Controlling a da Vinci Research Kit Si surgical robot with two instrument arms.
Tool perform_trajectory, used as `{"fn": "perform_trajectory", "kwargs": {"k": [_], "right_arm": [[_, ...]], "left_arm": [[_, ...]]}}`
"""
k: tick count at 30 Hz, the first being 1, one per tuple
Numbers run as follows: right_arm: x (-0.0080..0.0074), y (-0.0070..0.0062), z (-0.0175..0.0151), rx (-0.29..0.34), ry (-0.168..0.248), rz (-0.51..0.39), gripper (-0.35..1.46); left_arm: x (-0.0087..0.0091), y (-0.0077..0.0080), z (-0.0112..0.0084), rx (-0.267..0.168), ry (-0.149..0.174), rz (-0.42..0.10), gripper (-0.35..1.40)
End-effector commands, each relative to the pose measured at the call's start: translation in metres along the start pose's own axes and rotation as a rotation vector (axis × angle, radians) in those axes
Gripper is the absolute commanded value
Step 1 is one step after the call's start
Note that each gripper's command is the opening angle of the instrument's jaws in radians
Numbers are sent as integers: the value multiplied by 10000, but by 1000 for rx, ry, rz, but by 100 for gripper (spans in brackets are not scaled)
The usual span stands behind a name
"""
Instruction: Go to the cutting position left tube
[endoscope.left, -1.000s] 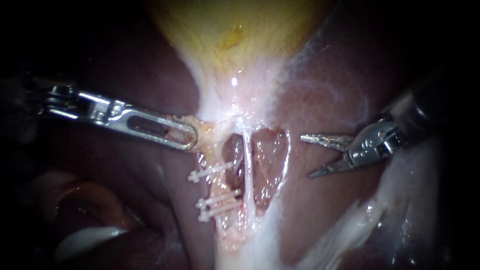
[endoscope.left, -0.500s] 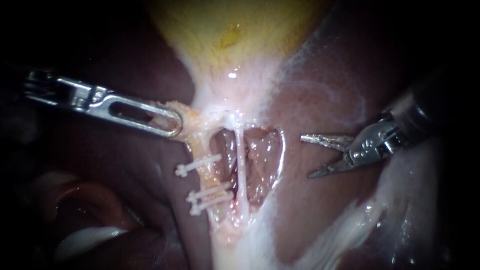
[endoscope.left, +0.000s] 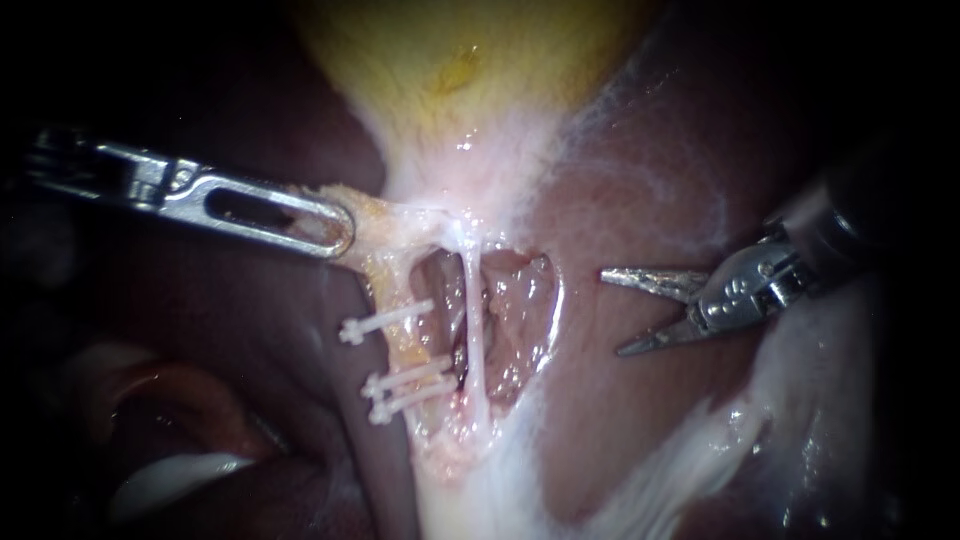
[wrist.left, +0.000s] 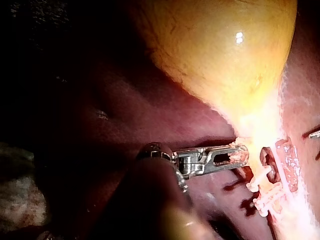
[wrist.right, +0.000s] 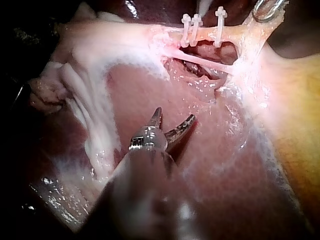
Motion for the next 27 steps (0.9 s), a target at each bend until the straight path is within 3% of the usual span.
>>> {"fn": "perform_trajectory", "kwargs": {"k": [1,6,10,13,19,27], "right_arm": [[0,0,0,0,0,1,145],[6,2,-4,3,4,44,145],[14,5,-9,11,61,139,143],[20,6,-11,52,141,232,143],[37,5,-9,132,194,379,138],[56,12,4,225,231,490,135]], "left_arm": [[0,1,1,0,0,0,-35],[1,1,2,-1,-1,1,-35],[1,1,2,-1,-1,1,-35],[1,1,2,-1,-1,1,-35],[1,1,2,-1,-1,1,-35],[1,1,3,-2,-2,1,-35]]}}
